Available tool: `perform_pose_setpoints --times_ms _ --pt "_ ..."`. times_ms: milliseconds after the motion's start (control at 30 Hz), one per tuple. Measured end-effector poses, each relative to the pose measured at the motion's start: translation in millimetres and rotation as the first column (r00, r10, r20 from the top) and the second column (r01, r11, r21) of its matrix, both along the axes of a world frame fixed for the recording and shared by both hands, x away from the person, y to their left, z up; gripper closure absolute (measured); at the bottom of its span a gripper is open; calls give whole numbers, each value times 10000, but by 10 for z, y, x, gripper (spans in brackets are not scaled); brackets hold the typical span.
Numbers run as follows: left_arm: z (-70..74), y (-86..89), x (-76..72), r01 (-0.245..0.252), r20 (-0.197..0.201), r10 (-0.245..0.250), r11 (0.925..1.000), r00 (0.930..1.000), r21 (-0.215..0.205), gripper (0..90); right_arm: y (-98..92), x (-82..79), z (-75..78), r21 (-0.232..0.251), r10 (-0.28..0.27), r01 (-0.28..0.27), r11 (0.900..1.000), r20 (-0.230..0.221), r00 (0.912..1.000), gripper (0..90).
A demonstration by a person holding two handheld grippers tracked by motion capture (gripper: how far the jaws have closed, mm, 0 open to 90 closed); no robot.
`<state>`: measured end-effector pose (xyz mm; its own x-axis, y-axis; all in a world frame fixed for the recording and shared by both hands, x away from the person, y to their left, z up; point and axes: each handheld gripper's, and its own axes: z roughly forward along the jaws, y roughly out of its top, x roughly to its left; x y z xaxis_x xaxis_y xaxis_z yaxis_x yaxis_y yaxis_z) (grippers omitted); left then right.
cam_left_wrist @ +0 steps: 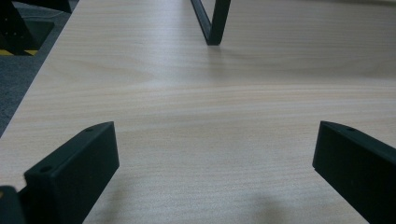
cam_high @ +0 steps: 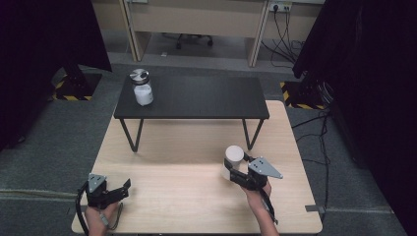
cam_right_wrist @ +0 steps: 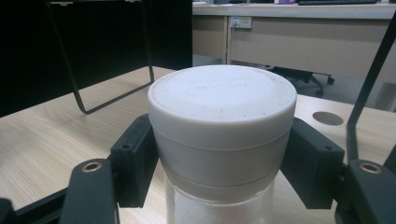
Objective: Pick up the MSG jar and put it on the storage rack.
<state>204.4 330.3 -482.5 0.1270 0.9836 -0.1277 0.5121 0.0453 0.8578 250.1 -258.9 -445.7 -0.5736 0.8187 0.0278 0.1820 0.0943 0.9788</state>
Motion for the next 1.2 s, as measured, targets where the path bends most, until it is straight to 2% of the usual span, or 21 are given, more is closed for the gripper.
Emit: perform_pose_setpoints --times_ms 167,400,700,1200 --pt "4 -3 4 -3 -32 3 10000 10000 26 0 -9 -21 96 -61 -192 192 9998 5 9998 338" --pt "2 2 -4 14 3 -14 10000 10000 14 0 35 -21 276 -200 -856 851 9962 -266 9960 338" --pt "4 2 6 35 -39 -35 10000 10000 23 0 -13 8 411 -19 -1002 1002 9950 -236 9947 338" --pt "12 -19 14 -21 -108 22 9999 9999 127 0 -104 91 754 247 -1202 1206 9924 -163 9926 338"
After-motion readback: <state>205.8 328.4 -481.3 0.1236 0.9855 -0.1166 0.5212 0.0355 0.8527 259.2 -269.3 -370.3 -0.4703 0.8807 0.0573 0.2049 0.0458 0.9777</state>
